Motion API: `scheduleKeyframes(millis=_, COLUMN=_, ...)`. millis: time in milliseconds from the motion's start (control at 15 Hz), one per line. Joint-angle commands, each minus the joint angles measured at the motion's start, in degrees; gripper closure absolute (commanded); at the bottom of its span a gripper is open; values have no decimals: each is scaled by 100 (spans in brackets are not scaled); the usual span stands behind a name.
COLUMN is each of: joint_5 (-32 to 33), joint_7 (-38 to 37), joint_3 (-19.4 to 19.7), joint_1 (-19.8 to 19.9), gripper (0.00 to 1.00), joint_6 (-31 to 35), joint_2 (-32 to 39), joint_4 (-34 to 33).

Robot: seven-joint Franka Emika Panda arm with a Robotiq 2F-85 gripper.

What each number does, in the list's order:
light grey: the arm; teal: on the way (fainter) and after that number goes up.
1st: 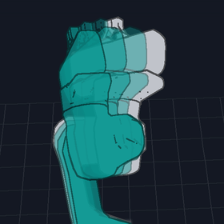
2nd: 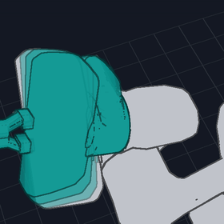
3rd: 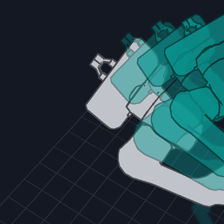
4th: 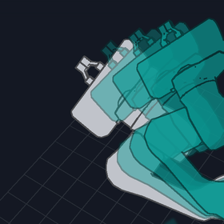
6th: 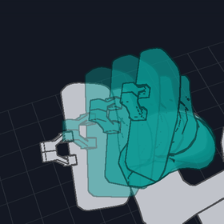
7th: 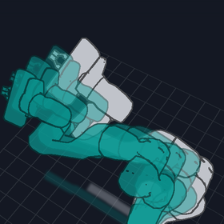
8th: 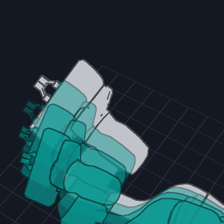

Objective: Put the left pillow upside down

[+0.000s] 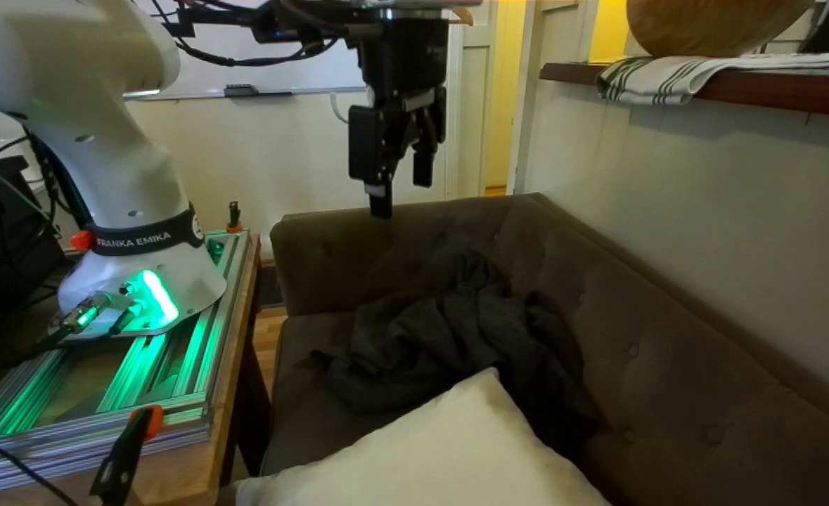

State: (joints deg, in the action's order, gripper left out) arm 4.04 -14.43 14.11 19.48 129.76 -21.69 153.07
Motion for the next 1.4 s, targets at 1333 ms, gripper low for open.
scheduleKeyframes(millis=1333, joint_5=-159, joint_7=-2310, joint_3=-91, joint_1=-689, gripper=0, joint_6=756, joint_2=3722, joint_4=-1925)
